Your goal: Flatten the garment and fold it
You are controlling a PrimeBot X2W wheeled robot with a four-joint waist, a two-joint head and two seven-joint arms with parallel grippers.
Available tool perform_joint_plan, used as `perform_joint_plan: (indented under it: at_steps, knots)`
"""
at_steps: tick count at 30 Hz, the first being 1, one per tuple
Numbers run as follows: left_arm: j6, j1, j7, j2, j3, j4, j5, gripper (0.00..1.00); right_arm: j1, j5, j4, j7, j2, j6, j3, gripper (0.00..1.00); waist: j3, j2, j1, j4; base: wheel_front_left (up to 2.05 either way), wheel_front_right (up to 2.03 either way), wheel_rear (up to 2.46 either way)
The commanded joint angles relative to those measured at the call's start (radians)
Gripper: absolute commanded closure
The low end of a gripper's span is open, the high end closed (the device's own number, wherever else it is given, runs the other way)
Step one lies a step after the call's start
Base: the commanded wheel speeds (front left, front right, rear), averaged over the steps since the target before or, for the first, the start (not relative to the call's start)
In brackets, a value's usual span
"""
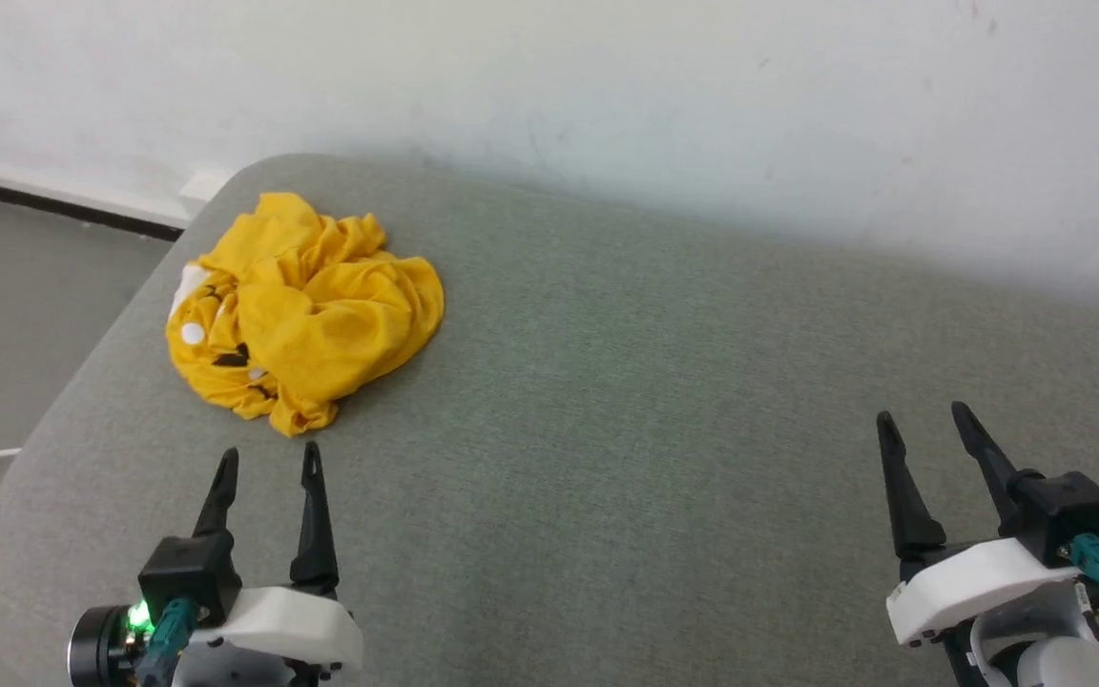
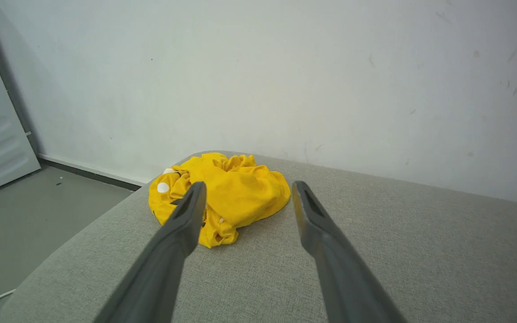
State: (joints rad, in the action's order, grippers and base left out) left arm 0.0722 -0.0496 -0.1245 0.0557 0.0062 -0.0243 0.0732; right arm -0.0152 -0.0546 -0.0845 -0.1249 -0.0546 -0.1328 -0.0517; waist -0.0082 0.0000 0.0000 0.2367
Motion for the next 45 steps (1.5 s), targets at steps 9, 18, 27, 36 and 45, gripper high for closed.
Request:
perform_joint_plan:
  at_steps: [9, 18, 27, 36, 45]
  knots:
    - [0.016, -0.033, -0.026, -0.003, 0.014, -0.009, 0.022, 0.0, -0.01, -0.009, -0.022, -0.026, 0.002, 0.001, 0.032, 0.0, -0.004, 0.0, 0.0, 0.118, 0.0, 0.0, 0.0]
    - [0.025, -0.05, -0.045, -0.003, 0.013, -0.007, 0.034, 0.0, -0.015, -0.015, -0.041, -0.045, 0.003, 0.001, 0.054, 0.0, -0.006, 0.0, 0.0, 0.214, -0.02, -0.02, -0.02]
    - [0.039, -0.064, -0.064, -0.004, 0.005, -0.003, 0.035, 0.0, -0.016, -0.026, -0.065, -0.064, 0.003, 0.002, 0.073, 0.0, -0.01, 0.0, 0.0, 0.265, -0.15, -0.15, -0.15]
    - [0.059, -0.077, -0.083, -0.004, -0.008, -0.006, 0.048, 0.0, -0.02, -0.032, -0.076, -0.082, 0.003, 0.002, 0.073, 0.0, -0.011, 0.0, 0.0, 0.306, -0.02, -0.02, -0.02]
    - [0.062, -0.077, -0.102, -0.005, -0.017, -0.017, 0.061, 0.0, -0.015, -0.036, -0.089, -0.101, 0.004, 0.002, 0.066, 0.0, -0.015, 0.0, 0.0, 0.339, 0.0, 0.0, 0.0]
